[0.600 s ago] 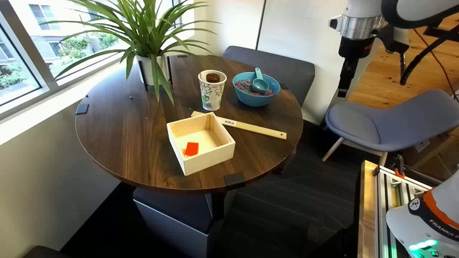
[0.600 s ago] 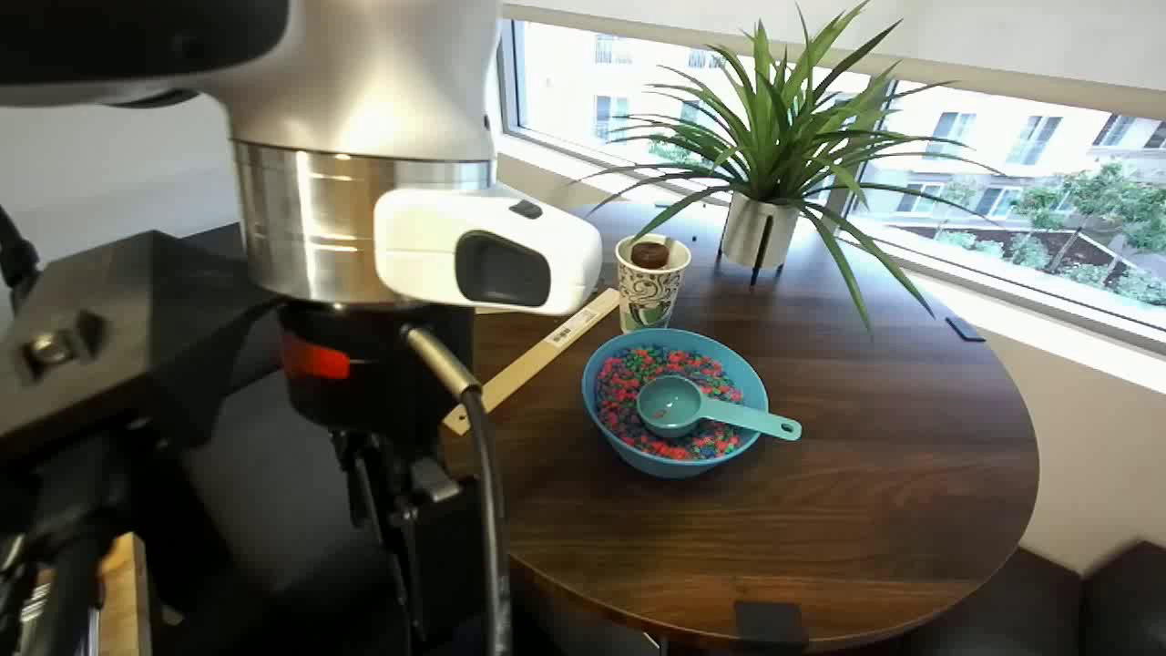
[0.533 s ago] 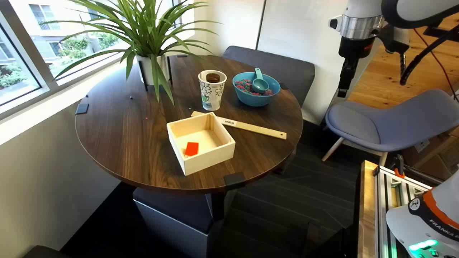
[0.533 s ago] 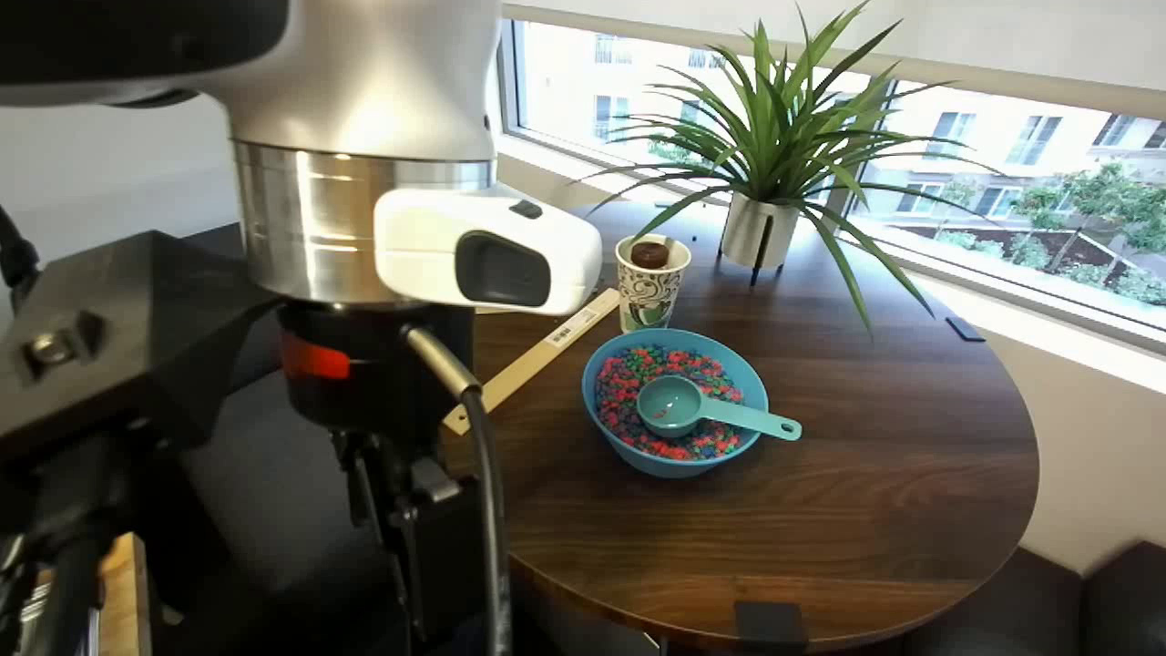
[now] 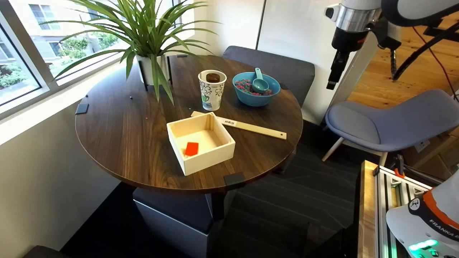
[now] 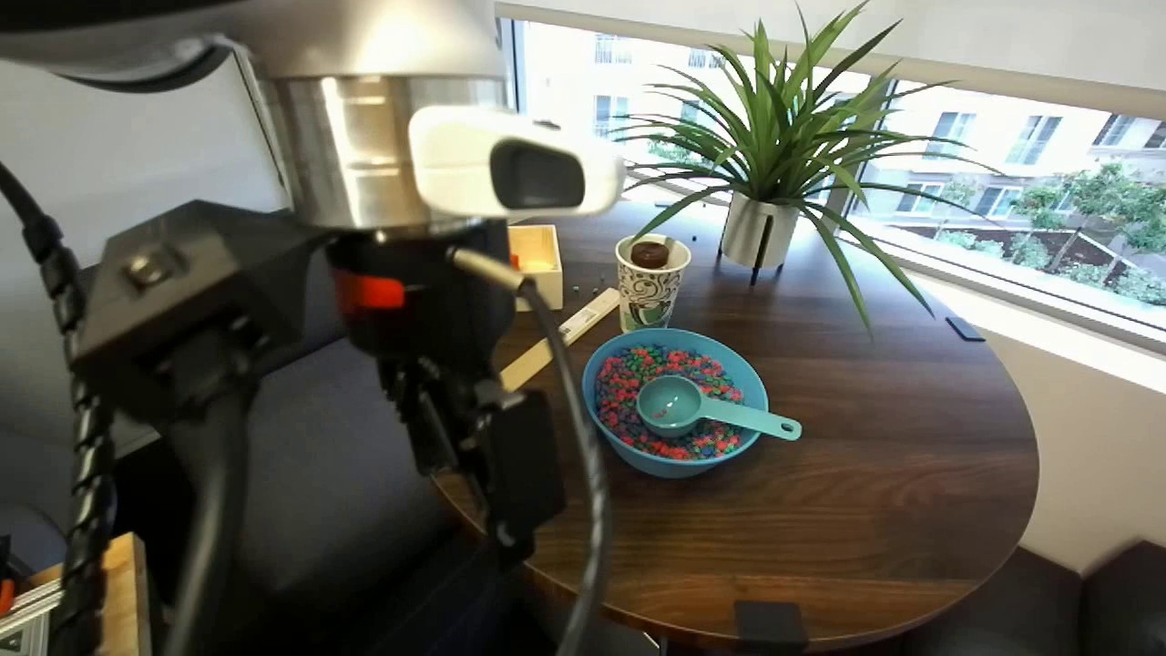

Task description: Take the bottle out off of the cup

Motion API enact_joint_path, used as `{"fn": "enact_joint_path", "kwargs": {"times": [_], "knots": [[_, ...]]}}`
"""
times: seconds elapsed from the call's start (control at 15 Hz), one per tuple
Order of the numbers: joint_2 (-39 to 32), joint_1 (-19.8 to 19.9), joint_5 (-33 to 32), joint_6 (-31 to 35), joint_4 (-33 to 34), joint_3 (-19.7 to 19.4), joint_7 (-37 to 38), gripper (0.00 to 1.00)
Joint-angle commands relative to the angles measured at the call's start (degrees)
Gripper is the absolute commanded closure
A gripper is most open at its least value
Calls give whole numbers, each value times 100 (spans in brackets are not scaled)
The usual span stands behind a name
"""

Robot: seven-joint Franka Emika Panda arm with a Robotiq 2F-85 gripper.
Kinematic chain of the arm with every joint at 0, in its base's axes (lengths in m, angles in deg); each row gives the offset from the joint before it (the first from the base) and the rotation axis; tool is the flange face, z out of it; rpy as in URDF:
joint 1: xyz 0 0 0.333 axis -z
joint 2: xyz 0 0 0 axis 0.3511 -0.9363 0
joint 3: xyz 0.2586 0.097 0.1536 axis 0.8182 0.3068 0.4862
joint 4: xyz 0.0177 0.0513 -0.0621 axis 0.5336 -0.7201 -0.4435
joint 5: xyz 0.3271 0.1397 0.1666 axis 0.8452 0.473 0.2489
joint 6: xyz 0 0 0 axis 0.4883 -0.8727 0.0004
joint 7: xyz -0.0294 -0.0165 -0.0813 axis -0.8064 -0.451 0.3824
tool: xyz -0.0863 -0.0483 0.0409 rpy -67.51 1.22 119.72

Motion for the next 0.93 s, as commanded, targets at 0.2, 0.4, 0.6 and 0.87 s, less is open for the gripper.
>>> {"fn": "enact_joint_path", "kwargs": {"times": [0.2,0.4,0.6,0.87], "knots": [[-830,-159,-599,1317,1504,129,-5,0],[-1522,-349,-278,1861,2212,200,-168,0],[-2041,-685,279,1982,2551,347,-710,0],[-2144,-816,506,1988,2487,495,-930,0]]}}
